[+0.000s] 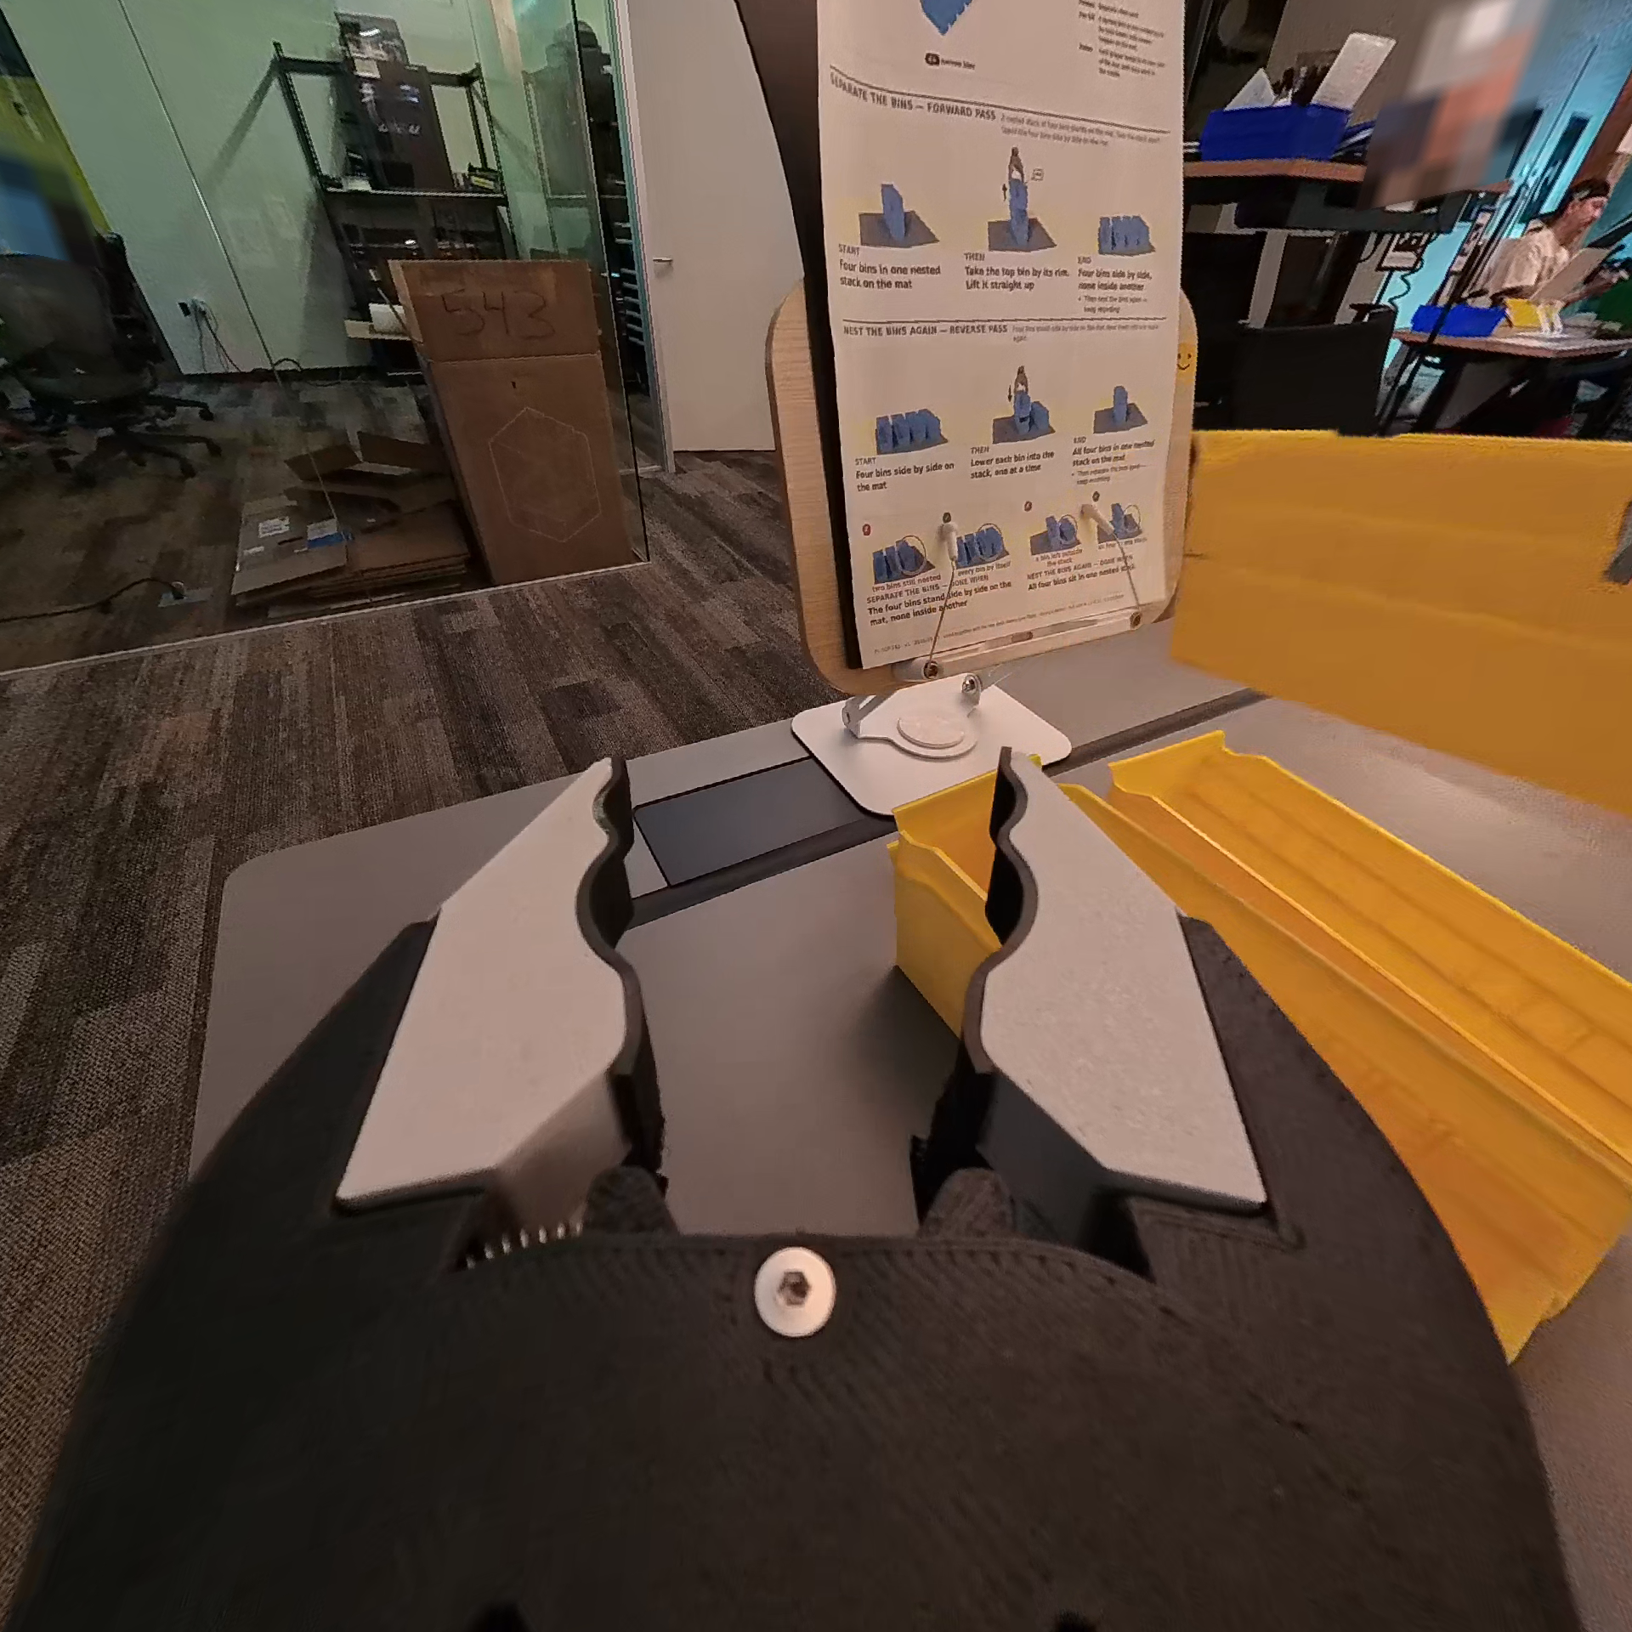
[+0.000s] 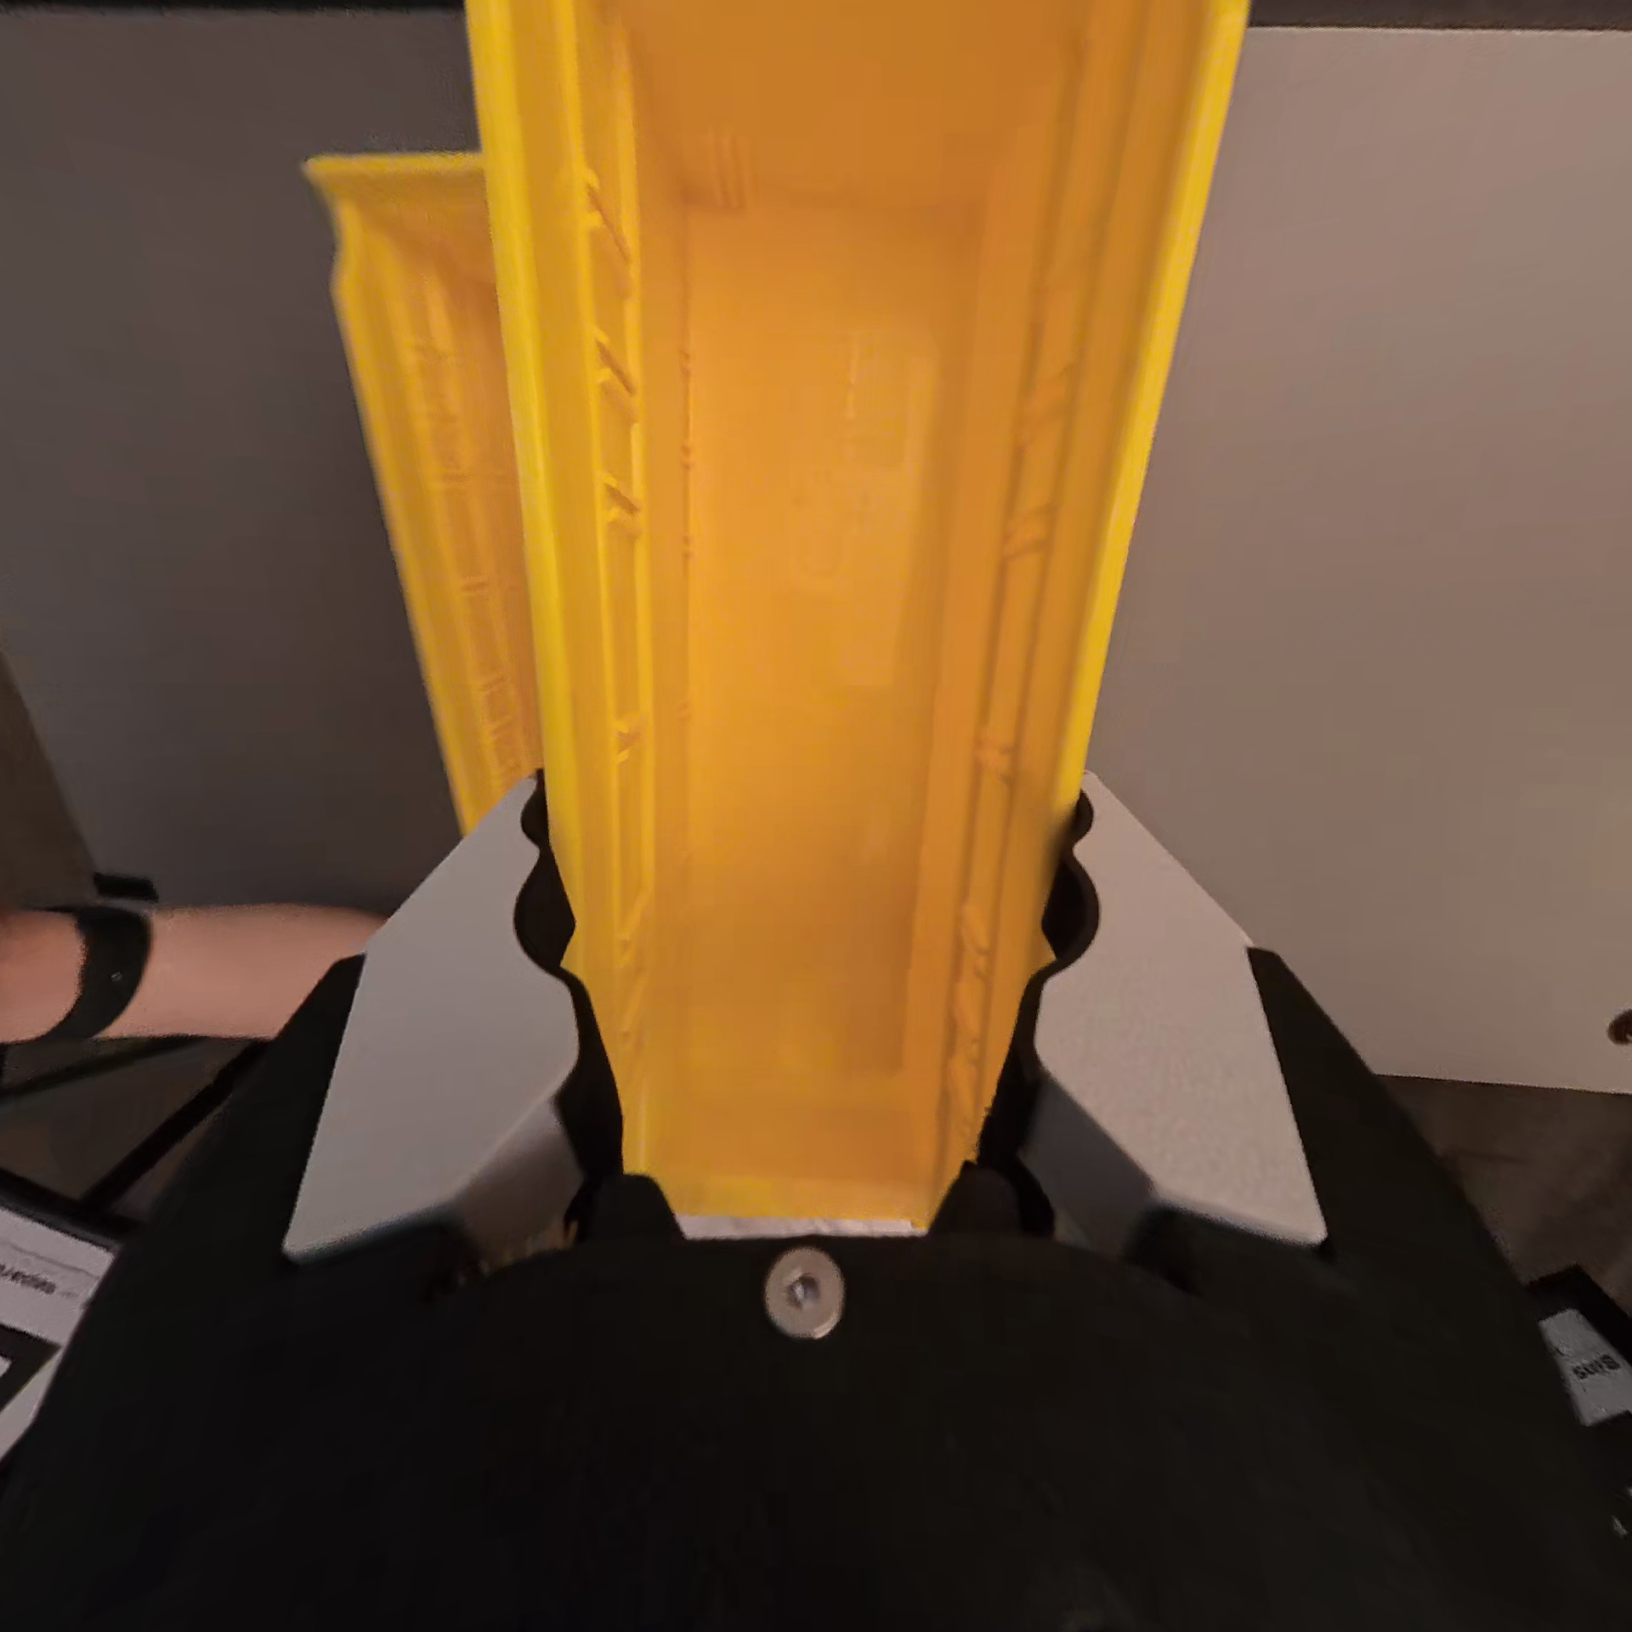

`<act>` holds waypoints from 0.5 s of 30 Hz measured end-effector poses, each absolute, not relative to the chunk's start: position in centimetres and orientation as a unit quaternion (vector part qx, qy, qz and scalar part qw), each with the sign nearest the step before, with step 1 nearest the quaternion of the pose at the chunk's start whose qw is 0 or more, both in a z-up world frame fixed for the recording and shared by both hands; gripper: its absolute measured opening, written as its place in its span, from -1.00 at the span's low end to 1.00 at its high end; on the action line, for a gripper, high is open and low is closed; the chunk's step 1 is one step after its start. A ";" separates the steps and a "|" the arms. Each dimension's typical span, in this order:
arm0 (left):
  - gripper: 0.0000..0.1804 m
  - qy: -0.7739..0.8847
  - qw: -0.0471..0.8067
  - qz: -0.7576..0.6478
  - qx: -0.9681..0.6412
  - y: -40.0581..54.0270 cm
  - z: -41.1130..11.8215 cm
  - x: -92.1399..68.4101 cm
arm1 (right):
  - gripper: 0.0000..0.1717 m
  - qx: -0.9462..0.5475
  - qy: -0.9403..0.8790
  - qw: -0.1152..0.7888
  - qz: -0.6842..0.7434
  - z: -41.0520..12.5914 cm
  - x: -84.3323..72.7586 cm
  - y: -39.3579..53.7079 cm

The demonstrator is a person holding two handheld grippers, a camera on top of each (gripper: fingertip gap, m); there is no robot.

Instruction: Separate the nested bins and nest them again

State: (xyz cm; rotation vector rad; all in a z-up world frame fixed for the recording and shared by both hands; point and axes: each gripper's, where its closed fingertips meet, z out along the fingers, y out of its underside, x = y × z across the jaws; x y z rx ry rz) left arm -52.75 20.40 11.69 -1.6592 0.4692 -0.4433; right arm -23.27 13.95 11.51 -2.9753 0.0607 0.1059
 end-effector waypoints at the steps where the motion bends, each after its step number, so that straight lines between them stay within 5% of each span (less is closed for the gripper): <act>1: -0.10 0.204 0.629 -0.194 -0.724 20.4 11.7 -52.7 | 0.29 -0.995 0.035 0.087 0.033 11.3 -21.0 13.7; 15: -0.10 0.189 0.623 -0.173 -0.739 21.2 10.9 -53.8 | 0.24 -0.992 0.071 0.101 0.014 -4.9 -6.0 12.9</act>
